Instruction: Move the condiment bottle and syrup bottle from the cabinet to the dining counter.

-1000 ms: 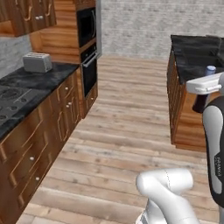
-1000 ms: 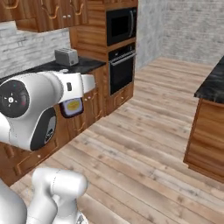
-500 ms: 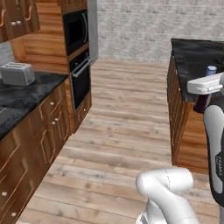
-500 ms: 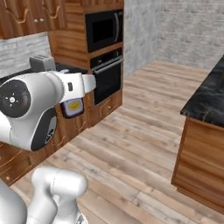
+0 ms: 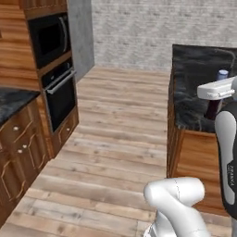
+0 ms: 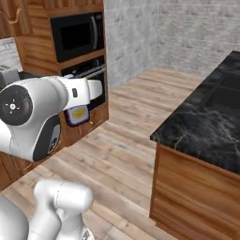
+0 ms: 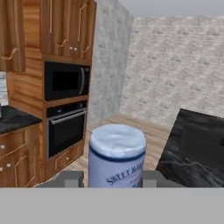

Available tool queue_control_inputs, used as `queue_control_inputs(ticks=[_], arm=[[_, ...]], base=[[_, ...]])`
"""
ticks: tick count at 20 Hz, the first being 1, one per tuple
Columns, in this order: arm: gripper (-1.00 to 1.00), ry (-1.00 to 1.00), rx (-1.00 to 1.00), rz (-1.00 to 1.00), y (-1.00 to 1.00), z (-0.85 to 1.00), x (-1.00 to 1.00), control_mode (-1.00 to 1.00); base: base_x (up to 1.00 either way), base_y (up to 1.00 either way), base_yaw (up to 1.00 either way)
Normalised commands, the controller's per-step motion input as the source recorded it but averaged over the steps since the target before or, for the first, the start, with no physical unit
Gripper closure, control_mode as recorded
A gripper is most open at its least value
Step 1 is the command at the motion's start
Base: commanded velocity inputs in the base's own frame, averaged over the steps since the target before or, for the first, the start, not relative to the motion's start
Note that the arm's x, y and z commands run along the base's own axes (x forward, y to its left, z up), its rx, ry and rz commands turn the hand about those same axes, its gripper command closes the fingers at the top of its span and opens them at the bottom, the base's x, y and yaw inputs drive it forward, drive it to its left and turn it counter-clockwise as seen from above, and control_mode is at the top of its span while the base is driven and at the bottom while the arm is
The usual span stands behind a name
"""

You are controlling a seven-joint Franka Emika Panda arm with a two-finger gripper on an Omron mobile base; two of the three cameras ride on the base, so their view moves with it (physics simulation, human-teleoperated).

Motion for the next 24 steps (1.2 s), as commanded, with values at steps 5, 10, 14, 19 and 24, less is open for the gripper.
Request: queue_control_inputs(ticks=[5,10,14,19,24], arm=[[1.0,0.0,0.0,0.0,0.0,0.0,0.0,1.0],[1.0,0.0,0.0,0.0,0.0,0.0,0.0,1.0],[1.0,0.0,0.0,0.0,0.0,0.0,0.0,1.0],[1.0,0.0,0.0,0.0,0.0,0.0,0.0,1.0],[1.0,0.0,0.0,0.0,0.0,0.0,0.0,1.0]], base=[[0.4,-0.96,0.0],[0.03,-0.53,-0.15],[-0.03,-0.1,-0.33],[0.0,0.0,-0.53],[0.04,0.04,-0.54]])
